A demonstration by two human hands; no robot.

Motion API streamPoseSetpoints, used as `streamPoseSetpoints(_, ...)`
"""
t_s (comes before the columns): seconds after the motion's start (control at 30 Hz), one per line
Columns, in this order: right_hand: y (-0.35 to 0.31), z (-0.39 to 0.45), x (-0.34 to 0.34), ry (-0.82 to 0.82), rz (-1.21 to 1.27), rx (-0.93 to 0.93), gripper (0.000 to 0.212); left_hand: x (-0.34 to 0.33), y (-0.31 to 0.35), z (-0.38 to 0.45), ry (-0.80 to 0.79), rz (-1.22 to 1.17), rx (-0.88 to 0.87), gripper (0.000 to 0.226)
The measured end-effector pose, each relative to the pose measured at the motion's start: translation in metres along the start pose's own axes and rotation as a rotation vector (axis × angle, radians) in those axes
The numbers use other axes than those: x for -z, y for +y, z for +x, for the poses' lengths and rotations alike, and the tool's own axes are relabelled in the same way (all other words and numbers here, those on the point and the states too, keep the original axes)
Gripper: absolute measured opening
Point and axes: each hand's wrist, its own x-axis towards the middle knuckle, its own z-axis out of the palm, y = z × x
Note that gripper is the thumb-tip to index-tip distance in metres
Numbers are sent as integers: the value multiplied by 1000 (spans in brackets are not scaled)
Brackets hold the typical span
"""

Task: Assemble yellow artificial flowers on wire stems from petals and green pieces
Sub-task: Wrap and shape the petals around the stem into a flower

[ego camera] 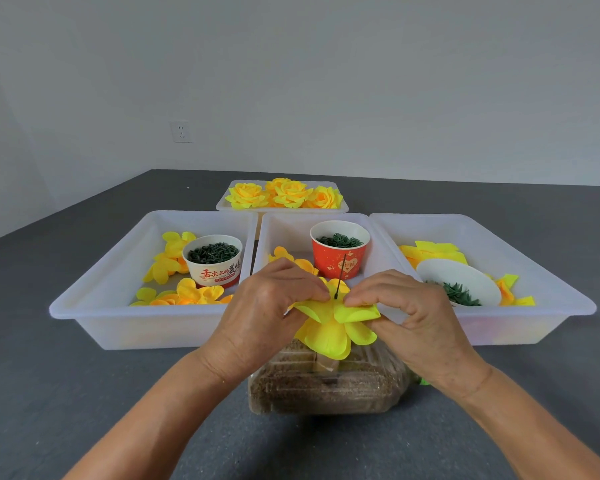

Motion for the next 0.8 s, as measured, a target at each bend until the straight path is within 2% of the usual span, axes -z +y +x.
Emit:
streamPoseSetpoints(0.37,-6,-1,3,-76,-150,88,24,2,0,-2,-42,27,-35,23)
streamPoseSetpoints(0.53,-4,-2,2,-110,-227,121,10,5,1,-2,-72,28,-37,17)
streamPoseSetpoints(0.67,-3,-1,5,-156,-318,185,24,7,5,0,-98,71,-71,18)
streamPoseSetpoints(0.8,-10,0,14,-265,-272,84,22,10,7,2,-140,114,-100,24)
